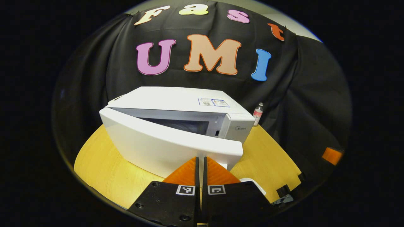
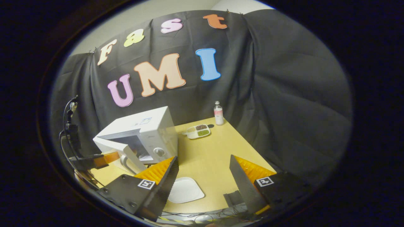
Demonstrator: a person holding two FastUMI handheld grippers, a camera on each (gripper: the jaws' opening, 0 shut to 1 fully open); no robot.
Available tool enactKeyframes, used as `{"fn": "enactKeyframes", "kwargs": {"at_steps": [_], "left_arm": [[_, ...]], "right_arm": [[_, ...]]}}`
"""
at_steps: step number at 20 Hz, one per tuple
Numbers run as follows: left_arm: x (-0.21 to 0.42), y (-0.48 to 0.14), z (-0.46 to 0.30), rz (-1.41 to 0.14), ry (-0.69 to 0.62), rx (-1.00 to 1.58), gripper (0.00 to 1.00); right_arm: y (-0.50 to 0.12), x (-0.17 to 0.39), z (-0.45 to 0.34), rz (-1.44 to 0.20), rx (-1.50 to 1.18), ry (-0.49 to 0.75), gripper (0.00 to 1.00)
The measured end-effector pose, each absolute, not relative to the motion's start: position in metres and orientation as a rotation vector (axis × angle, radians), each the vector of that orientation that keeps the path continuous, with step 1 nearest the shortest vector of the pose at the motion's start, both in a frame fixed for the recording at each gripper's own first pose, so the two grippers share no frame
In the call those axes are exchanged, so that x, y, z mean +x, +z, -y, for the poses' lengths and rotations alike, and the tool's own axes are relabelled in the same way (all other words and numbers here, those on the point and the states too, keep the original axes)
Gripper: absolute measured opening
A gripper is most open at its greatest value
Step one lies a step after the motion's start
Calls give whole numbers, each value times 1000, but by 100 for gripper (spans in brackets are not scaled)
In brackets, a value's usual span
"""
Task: Open the microwave oven with the left hand, put the food in, and close the microwave oven.
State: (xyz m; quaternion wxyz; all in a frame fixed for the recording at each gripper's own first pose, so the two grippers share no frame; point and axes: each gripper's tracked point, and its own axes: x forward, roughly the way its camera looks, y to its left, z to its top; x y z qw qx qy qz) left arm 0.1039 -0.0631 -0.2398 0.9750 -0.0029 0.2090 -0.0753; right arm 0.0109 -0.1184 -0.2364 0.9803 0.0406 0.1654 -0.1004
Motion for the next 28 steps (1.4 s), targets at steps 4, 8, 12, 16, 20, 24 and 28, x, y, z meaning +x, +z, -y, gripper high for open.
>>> {"fn": "enactKeyframes", "kwargs": {"at_steps": [4,8,12,16,20,24,28], "left_arm": [[129,-242,73,-418,-148,-20,1],[154,-243,78,-407,-134,-44,1],[169,-247,80,-416,-133,-44,1],[176,-248,81,-414,-130,-34,1],[176,-251,80,-422,-135,-38,0],[179,-250,77,-416,-129,-39,1],[179,-250,78,-409,-129,-78,1]], "right_arm": [[-239,13,112,-342,80,-182,92],[-242,15,109,-351,81,-174,100],[-237,13,104,-345,79,-177,100],[-237,14,104,-346,80,-185,100],[-235,20,103,-344,73,-182,100],[-234,27,104,-346,74,-184,100],[-233,32,104,-351,96,-183,100]]}}
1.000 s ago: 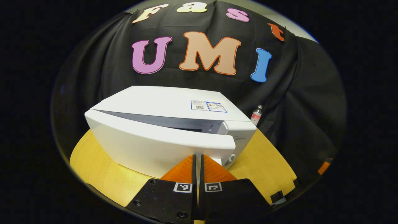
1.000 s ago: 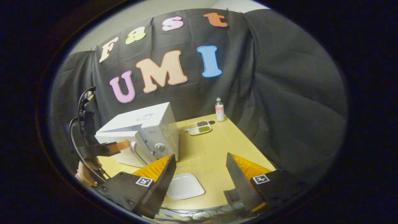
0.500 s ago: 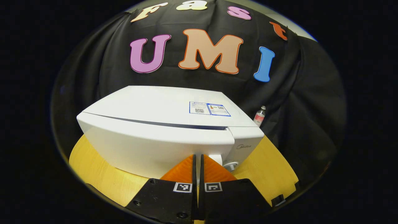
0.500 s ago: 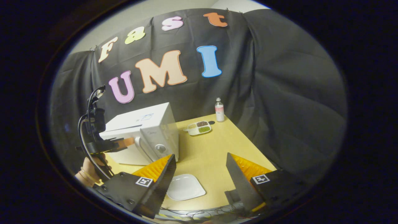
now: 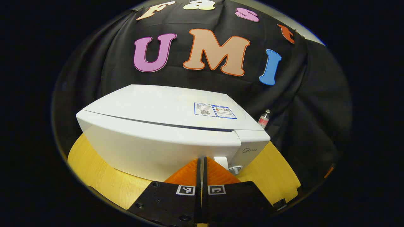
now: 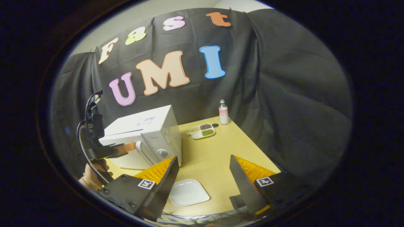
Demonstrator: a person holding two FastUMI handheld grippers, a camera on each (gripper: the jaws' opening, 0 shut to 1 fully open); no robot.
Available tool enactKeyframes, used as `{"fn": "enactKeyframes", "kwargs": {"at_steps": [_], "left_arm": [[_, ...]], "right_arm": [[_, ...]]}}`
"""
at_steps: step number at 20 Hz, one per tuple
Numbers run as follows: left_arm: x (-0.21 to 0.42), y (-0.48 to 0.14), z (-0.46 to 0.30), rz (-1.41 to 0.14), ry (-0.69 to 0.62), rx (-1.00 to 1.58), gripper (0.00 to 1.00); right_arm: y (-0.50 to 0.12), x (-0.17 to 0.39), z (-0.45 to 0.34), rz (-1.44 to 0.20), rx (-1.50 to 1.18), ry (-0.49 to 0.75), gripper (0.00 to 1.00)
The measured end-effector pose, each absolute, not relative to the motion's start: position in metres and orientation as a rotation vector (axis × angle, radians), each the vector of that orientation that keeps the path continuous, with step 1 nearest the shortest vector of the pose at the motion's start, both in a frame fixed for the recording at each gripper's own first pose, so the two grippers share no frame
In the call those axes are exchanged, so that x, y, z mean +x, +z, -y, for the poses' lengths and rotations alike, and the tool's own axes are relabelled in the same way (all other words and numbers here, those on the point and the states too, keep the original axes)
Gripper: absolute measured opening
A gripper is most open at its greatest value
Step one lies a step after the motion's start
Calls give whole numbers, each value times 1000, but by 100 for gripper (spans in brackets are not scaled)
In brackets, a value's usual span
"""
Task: Open the microwave oven with the left hand, put the food in, and close the microwave oven.
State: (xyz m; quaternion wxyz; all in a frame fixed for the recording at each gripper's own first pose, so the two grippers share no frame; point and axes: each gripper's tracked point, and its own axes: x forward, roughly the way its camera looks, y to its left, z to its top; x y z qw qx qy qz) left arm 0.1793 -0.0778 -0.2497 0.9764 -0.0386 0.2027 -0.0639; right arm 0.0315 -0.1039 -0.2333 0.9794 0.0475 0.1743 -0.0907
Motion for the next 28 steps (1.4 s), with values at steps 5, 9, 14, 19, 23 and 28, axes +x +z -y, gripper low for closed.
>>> {"fn": "enactKeyframes", "kwargs": {"at_steps": [5,9,14,19,23,28], "left_arm": [[183,-252,82,-413,-132,-112,0],[186,-249,81,-399,-153,-122,1],[181,-235,85,-375,-181,-104,1],[159,-192,88,-305,-230,-87,14],[133,-170,74,-270,-212,-44,25],[93,-165,55,-295,-156,-69,60]], "right_arm": [[-233,33,95,-357,84,-155,100],[-228,33,88,-347,79,-141,100],[-216,35,91,-323,74,-149,100],[-211,33,92,-326,63,-157,92],[-210,30,91,-327,48,-156,91],[-210,23,85,-330,44,-144,100]]}}
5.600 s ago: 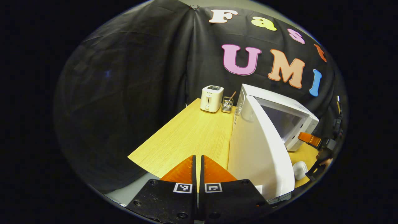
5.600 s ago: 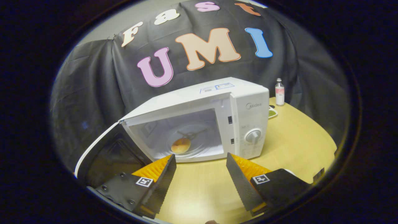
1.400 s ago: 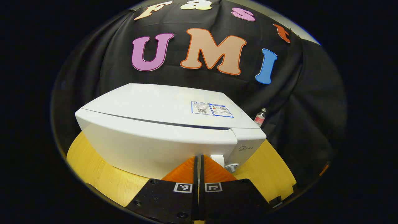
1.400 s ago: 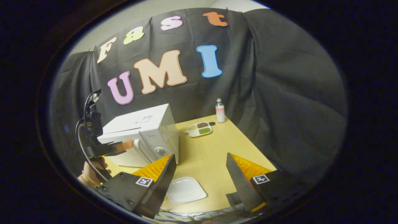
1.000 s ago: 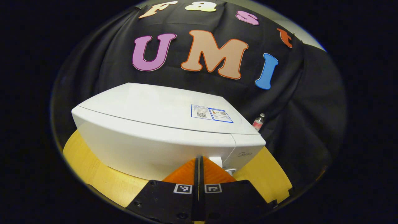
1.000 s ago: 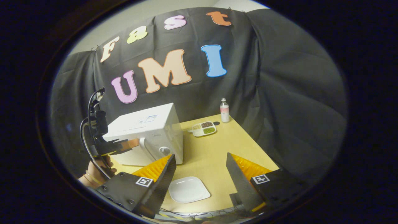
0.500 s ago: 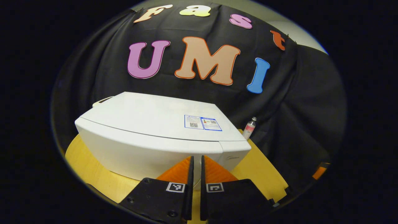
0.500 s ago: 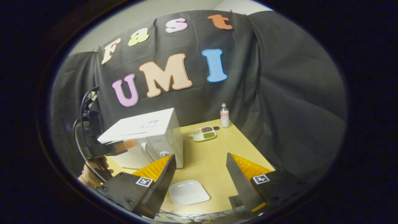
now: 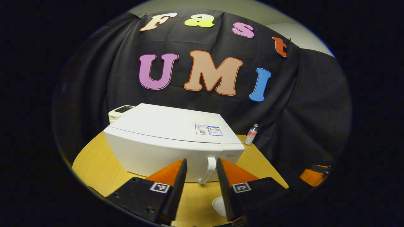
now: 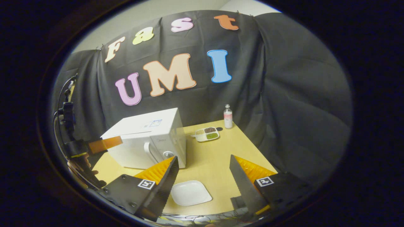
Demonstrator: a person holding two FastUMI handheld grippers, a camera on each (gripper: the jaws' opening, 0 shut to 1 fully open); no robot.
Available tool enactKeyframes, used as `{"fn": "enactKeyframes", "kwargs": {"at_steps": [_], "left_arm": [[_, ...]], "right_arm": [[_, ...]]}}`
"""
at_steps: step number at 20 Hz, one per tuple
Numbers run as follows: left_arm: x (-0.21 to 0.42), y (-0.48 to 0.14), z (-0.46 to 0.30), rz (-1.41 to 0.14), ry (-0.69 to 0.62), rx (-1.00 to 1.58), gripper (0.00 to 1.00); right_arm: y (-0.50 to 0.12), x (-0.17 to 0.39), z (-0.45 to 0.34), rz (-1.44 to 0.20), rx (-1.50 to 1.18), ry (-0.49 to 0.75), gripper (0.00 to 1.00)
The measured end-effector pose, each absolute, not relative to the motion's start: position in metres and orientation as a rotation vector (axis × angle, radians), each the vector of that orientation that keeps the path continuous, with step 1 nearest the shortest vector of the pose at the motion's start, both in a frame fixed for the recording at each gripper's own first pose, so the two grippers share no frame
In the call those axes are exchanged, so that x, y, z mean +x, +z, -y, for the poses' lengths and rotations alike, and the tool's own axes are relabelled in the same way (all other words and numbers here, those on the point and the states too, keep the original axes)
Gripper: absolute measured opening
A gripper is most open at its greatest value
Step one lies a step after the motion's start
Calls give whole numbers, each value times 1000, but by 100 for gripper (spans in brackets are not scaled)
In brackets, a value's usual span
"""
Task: Open the microwave oven with the left hand, put the food in, and close the microwave oven.
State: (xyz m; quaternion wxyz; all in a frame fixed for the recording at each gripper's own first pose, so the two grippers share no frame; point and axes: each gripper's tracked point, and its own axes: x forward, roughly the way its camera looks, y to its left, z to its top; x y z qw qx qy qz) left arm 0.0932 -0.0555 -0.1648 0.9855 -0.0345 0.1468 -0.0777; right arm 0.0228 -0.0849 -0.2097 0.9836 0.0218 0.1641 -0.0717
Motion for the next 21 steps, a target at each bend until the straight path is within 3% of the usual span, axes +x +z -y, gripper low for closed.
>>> {"fn": "enactKeyframes", "kwargs": {"at_steps": [1,3,10,19,20,21], "left_arm": [[86,-166,54,-300,-158,-51,79],[72,-163,46,-294,-149,-16,95],[28,-154,43,-305,-137,-70,95],[23,-89,12,-142,-72,-66,95],[22,-86,11,-132,-66,-73,95],[21,-83,11,-125,-66,-80,95]], "right_arm": [[-209,21,83,-331,44,-141,100],[-207,19,78,-331,50,-128,100],[-184,18,59,-294,59,-78,100],[-126,19,35,-185,33,-29,99],[-119,19,34,-169,29,-26,91],[-112,18,32,-154,24,-24,91]]}}
